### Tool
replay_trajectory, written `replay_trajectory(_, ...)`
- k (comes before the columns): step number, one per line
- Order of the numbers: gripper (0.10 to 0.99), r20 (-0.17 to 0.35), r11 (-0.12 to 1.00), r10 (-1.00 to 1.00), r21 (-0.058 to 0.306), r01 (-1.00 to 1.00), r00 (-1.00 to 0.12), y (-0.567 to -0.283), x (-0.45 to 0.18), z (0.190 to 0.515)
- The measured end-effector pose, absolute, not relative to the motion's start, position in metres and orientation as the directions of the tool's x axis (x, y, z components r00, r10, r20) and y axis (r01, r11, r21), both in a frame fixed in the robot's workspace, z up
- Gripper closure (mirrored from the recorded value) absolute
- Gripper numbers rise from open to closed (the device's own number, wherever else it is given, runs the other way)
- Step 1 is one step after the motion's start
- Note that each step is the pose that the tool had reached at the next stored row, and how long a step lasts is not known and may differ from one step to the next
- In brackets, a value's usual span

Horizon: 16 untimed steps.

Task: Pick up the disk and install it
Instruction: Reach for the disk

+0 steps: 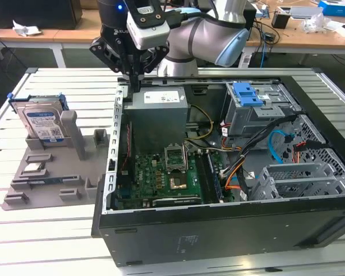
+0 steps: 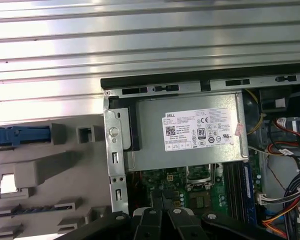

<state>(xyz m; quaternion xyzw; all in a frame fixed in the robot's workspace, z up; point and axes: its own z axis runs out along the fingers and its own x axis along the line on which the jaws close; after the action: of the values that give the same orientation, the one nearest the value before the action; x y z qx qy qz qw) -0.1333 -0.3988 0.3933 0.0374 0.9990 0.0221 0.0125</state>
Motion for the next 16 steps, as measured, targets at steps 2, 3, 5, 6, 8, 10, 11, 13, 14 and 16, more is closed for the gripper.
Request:
replay_trajectory(2, 0.98, -0.023, 0.996, 0.075, 0.045, 0.074, -0.997, -0.399, -0.136, 0.393)
replay_trajectory(3, 0.98, -0.023, 0.996, 0.075, 0.045, 0.074, -0.997, -0.399, -0.136, 0.393)
replay_trajectory(5, 0.98, -0.023, 0.996, 0.075, 0.045, 0.074, -0.997, -0.399, -0.137, 0.393)
replay_trajectory(6, 0.98, -0.023, 0.996, 0.075, 0.045, 0.074, -0.997, -0.399, -0.137, 0.393)
replay_trajectory(8, 0.98, -0.023, 0.996, 0.075, 0.045, 0.074, -0.997, -0.399, -0.139, 0.393)
replay_trajectory(10, 0.98, -0.023, 0.996, 0.075, 0.045, 0.074, -0.997, -0.399, -0.141, 0.393)
replay_trajectory(11, 0.98, -0.023, 0.996, 0.075, 0.045, 0.074, -0.997, -0.399, -0.141, 0.393)
replay_trajectory(13, 0.98, -0.023, 0.996, 0.075, 0.045, 0.074, -0.997, -0.399, -0.143, 0.393)
replay_trajectory(14, 0.98, -0.023, 0.996, 0.075, 0.045, 0.074, -0.997, -0.399, -0.144, 0.393)
replay_trajectory(16, 0.98, -0.023, 0.996, 0.075, 0.045, 0.074, -0.997, -0.399, -0.145, 0.393)
